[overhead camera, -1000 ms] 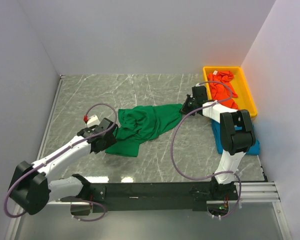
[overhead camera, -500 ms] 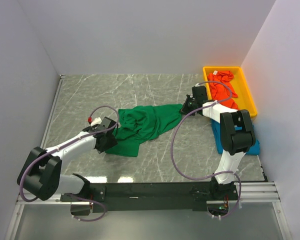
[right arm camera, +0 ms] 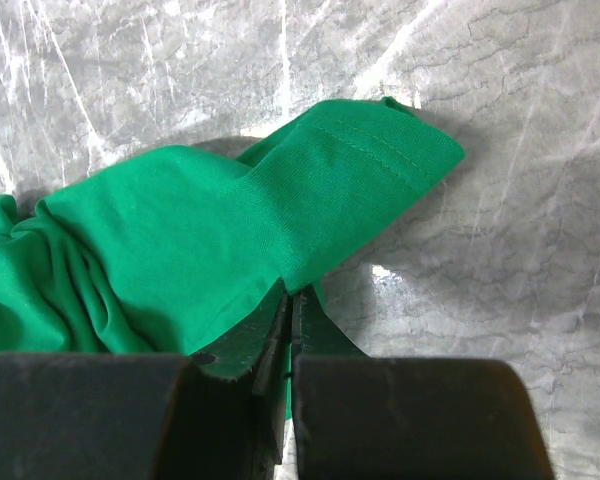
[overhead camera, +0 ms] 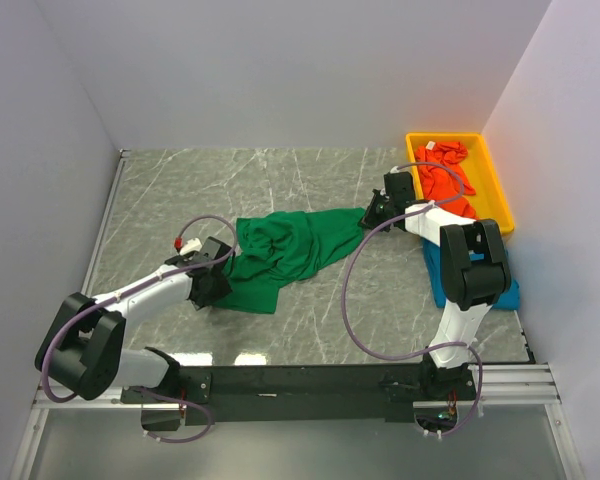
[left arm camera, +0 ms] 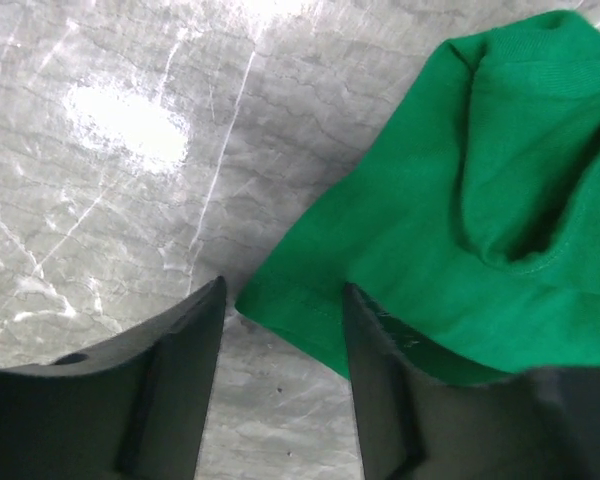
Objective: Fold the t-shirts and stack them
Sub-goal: Flatten the tshirt out
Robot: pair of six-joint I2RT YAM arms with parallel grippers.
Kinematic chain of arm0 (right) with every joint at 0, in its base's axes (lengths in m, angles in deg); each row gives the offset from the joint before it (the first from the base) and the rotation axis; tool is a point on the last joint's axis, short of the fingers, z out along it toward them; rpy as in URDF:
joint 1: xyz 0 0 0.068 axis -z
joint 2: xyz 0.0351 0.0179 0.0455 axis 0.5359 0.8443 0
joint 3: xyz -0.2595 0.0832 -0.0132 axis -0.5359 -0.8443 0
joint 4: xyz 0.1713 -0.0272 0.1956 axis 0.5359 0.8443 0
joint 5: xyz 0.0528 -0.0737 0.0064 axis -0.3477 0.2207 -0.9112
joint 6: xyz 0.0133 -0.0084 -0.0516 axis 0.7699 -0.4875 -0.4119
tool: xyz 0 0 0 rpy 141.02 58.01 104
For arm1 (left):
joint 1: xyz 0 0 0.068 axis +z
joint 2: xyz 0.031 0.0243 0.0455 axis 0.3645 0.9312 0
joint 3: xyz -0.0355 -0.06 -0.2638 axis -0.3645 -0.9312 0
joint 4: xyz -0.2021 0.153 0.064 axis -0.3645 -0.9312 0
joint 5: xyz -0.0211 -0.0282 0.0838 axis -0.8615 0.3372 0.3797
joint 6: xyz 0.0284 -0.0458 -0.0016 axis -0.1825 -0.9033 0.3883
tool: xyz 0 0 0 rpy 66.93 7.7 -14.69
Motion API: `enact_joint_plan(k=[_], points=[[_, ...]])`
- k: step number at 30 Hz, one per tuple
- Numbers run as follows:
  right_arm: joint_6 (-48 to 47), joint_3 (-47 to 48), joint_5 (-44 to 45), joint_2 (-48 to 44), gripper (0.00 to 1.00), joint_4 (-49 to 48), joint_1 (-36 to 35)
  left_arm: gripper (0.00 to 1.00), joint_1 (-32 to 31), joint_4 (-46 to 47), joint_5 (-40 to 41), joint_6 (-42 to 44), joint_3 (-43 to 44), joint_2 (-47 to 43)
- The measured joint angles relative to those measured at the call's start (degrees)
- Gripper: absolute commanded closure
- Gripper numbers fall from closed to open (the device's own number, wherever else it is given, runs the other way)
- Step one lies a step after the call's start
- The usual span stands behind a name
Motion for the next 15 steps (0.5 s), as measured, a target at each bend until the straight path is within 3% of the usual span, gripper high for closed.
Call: enact_joint_plan(k=[2, 3, 5, 6, 7, 15], points=[[0.0, 0.0, 0.0, 0.0, 0.97, 0.0, 0.0, 0.56, 0.0, 0.0, 0.0, 0.2, -0.1, 0.0], [0.0, 0.0, 0.0, 0.0, 0.97, 0.0, 0.0, 0.68, 0.1, 0.1, 0.2, 0.4, -0.2, 0.0], [0.0, 0.0, 0.1, 0.0, 0.97, 0.1, 0.0, 0.81, 0.2, 0.2, 0.5, 0.6, -0.4, -0.1], [0.0, 0.0, 0.2, 0.0, 0.97, 0.2, 0.0, 0.95, 0.3, 0.2, 0.5, 0.7, -0.4, -0.2], [-0.1, 0.0, 0.2, 0.0, 0.97, 0.4, 0.0, 0.99, 0.3, 0.3, 0.5, 0.5, -0.5, -0.3], [-1.0, 0.1, 3.3, -0.4, 0.97, 3.8, 0.0, 0.99, 5.8, -2.7, 1.0, 2.3, 0.8, -5.6]])
